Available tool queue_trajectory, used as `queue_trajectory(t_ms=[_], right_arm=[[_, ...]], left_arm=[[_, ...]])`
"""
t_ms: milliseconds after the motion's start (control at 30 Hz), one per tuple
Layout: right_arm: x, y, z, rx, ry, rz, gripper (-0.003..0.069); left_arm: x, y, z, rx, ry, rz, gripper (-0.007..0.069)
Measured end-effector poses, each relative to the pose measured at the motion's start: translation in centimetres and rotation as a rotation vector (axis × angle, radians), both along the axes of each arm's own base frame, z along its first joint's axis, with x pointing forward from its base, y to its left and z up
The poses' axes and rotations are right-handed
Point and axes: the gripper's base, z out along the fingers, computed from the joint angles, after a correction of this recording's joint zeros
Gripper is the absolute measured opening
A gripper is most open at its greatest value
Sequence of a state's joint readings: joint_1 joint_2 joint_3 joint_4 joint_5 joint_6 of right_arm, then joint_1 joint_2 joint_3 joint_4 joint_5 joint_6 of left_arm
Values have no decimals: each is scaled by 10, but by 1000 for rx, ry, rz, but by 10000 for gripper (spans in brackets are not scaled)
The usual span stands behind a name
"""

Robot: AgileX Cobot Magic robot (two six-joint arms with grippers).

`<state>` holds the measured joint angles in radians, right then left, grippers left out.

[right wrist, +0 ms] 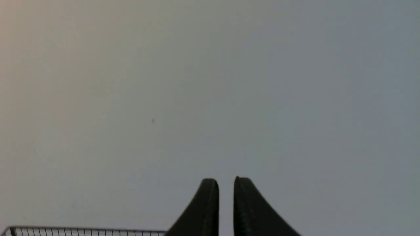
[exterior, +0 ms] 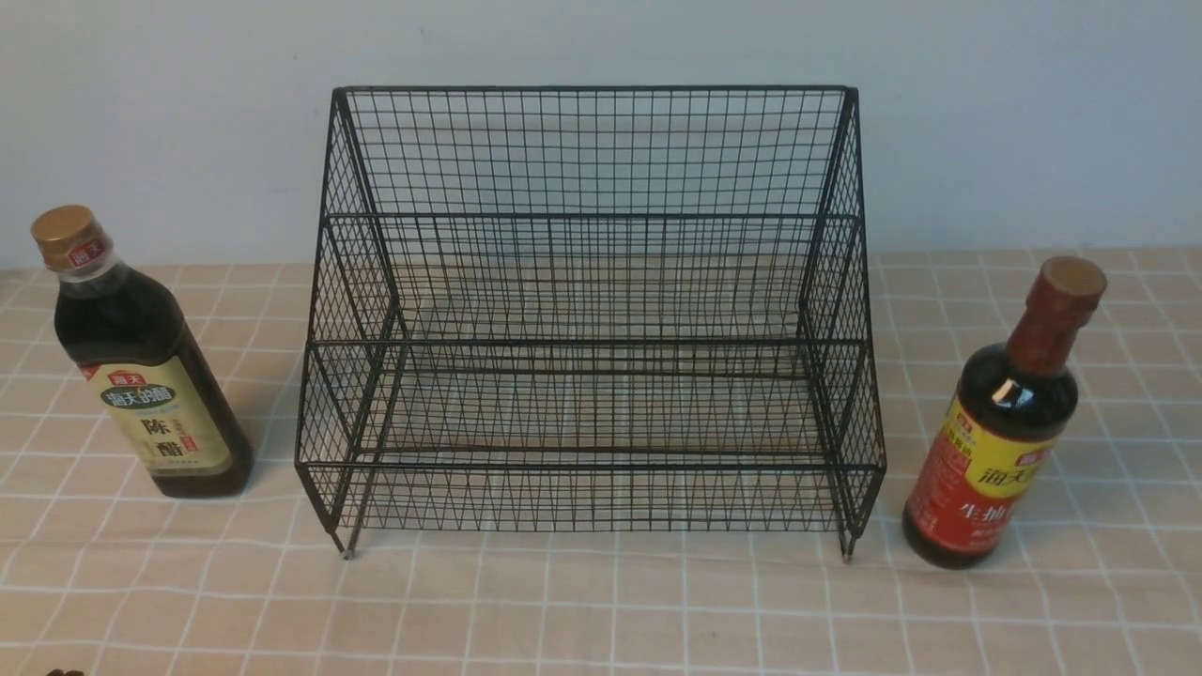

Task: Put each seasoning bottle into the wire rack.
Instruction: Use the right arm to grab the condiment bottle closest to it

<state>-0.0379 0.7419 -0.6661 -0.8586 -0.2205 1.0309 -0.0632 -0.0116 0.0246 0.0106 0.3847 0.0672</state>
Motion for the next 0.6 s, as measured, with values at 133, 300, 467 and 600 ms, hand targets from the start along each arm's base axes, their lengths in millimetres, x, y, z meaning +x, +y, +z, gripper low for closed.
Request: queue_trajectory(t_ms=[133, 300, 467, 600], right_arm=[[24, 3, -14, -75, 132, 37, 106], [27, 6, -27, -105, 256, 72, 148], [21, 12, -31, -35, 339, 149, 158], [19, 12, -31, -110, 321, 148, 159]], left_arm=[[0, 0, 0, 0, 0, 0, -7], [0, 0, 0, 0, 0, 0, -7], [0, 0, 0, 0, 0, 0, -7], [0, 0, 0, 0, 0, 0, -7]])
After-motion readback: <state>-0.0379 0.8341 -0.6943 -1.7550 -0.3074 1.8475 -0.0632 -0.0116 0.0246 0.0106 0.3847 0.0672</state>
